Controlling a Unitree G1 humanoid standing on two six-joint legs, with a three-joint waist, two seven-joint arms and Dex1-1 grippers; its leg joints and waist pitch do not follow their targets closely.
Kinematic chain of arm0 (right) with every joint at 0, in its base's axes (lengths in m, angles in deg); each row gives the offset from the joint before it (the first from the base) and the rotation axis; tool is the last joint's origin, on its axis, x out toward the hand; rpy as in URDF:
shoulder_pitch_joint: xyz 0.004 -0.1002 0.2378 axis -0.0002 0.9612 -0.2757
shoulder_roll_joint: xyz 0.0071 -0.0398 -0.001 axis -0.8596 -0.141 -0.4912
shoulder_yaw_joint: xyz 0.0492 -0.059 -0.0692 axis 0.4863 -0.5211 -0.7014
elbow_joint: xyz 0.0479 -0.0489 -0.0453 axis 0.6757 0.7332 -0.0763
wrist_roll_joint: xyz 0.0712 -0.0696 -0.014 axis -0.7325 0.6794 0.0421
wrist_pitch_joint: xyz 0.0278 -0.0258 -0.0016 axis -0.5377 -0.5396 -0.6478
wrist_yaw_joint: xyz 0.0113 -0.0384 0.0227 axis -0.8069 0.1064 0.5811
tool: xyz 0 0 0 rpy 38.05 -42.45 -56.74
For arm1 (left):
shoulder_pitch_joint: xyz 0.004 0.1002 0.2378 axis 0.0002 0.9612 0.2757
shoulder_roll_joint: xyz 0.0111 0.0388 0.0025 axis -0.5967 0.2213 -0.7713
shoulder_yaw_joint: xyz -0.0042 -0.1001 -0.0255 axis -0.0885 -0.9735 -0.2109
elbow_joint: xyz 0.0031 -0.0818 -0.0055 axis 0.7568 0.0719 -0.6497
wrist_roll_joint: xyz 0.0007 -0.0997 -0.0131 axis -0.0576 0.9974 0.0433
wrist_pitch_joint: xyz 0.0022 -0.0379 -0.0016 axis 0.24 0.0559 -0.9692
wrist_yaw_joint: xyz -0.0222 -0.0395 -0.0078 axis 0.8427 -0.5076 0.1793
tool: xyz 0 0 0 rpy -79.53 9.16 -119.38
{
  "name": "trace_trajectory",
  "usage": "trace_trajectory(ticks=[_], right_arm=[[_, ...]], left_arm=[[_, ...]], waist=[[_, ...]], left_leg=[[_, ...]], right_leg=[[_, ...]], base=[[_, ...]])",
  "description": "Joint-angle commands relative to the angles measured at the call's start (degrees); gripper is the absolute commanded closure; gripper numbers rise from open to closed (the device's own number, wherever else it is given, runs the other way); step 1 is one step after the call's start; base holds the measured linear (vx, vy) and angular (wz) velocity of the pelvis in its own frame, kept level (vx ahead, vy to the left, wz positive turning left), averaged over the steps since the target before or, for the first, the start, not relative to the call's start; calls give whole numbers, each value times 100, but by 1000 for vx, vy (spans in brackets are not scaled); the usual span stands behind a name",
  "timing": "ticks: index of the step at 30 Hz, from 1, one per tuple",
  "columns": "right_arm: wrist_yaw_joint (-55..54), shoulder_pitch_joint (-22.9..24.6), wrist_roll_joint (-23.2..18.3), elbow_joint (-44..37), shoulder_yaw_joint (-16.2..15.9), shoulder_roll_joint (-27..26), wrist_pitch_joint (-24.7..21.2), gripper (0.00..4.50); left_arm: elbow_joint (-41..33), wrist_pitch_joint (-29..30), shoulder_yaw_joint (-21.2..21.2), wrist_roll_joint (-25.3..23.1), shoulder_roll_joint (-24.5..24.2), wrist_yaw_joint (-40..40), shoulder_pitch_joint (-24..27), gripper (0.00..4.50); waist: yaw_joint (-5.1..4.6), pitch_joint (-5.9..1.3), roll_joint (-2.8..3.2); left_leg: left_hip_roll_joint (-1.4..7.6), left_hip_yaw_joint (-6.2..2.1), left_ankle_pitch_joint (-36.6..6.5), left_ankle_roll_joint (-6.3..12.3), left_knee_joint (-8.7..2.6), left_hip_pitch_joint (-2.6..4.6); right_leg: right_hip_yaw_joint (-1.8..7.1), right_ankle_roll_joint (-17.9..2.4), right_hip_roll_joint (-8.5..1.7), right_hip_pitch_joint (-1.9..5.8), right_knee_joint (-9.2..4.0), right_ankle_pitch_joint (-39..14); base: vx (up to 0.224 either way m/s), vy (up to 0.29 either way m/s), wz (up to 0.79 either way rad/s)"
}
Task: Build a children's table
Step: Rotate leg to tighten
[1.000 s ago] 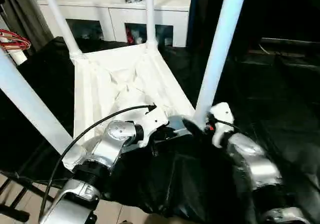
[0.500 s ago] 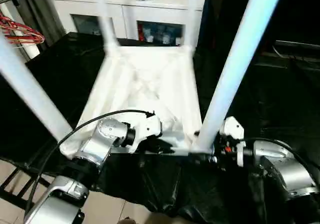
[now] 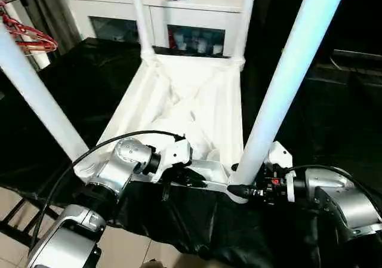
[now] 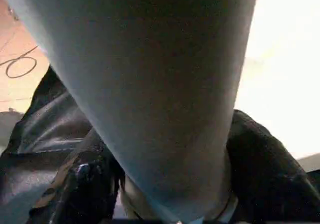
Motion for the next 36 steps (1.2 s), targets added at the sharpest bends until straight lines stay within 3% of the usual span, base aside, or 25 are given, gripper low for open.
trace_trajectory(ticks=[1, 4, 5, 9, 12, 17, 20, 21, 22, 24, 29, 33, 36], right_arm=[[168, 128, -138, -183, -434, -347, 71, 190], [-325, 50, -14, 88, -267, -594, 220, 193], [-910, -54, 152, 402, -113, -850, 349, 194], [-2231, -339, 526, 1126, 116, -1338, 407, 195], [-2774, -442, 643, 1366, 203, -1606, 453, 196], [-3706, -629, 922, 1816, 242, -2147, 601, 196], [-3943, -699, 1026, 1984, 198, -2266, 764, 196], [-3965, -712, 1012, 2004, 203, -2303, 797, 196], [-3980, -722, 1006, 2013, 202, -2323, 816, 162], [-3880, -739, 901, 2014, 265, -2326, 785, 142], [-3606, -686, 966, 1891, 210, -2109, 931, 111], [-2547, -452, 619, 1357, 34, -1712, 1028, 111], [-1580, -204, 263, 797, -160, -1328, 892, 111]], left_arm=[[7, 136, -214, 23, 92, 539, -225, 450], [-18, 199, -269, 7, 168, 785, -195, 450], [-47, 267, -310, -2, 270, 1042, -156, 450], [-181, 395, -334, -29, 555, 1560, -8, 450], [-298, 468, -315, -89, 745, 1874, 91, 450], [-657, 694, -160, -262, 1154, 2419, 315, 450], [-758, 757, -88, -282, 1274, 2561, 376, 450], [-790, 784, -76, -262, 1311, 2566, 397, 450], [-812, 800, -62, -241, 1331, 2546, 412, 450], [-822, 808, -42, -228, 1305, 2499, 425, 450], [-876, 840, -142, -218, 1148, 2395, 448, 450], [-939, 833, -165, -103, 958, 2029, 459, 450], [-912, 776, -173, -43, 779, 1733, 421, 450]], waist=[[-13, -299, -88], [-34, -278, -84], [-60, -266, -107], [-235, -237, -96], [-313, -238, -114], [-337, -256, -102], [-377, -250, -99], [-377, -247, -91], [-376, -247, -93], [-384, -247, -85], [-378, -262, -80], [-328, -297, -90], [-258, -292, -95]], left_leg=[[131, -4, -969, 364, -321, -3], [130, 0, -1090, 304, -344, -1], [120, -10, -1193, 235, -366, -8], [99, -57, -1440, -3, -442, -34], [85, -41, -1451, 39, -422, -9], [95, -25, -1142, 141, -402, -29], [76, -19, -1212, 150, -401, -10], [75, -19, -1243, 187, -404, -15], [75, -19, -1254, 199, -405, -15], [74, -19, -1273, 232, -410, -23], [81, -19, -1190, 240, -401, -25], [86, -5, -881, 472, -336, -39], [91, 14, -821, 647, -313, -31]], right_leg=[[215, -1188, -284, 304, -393, -672], [214, -1165, -298, 279, -424, -925], [208, -1097, -308, 291, -448, -1199], [187, -829, -316, 302, -516, -1978], [205, -830, -295, 277, -547, -1888], [217, -948, -295, 284, -485, -1373], [214, -881, -280, 279, -516, -1567], [217, -868, -276, 275, -524, -1601], [218, -859, -272, 273, -526, -1602], [219, -850, -266, 275, -524, -1578], [221, -888, -264, 279, -504, -1379], [222, -1060, -257, 315, -427, -587], [219, -1133, -252, 312, -421, -464]], base=[[0, 0, 0], [0, 0, 0], [0, 0, 0], [0, 0, 0], [0, 0, 0], [0, 0, 0], [0, 0, 0], [0, 0, 0], [0, 0, 0], [0, 0, 0], [0, 0, 0], [0, 0, 0], [0, 0, 0]])
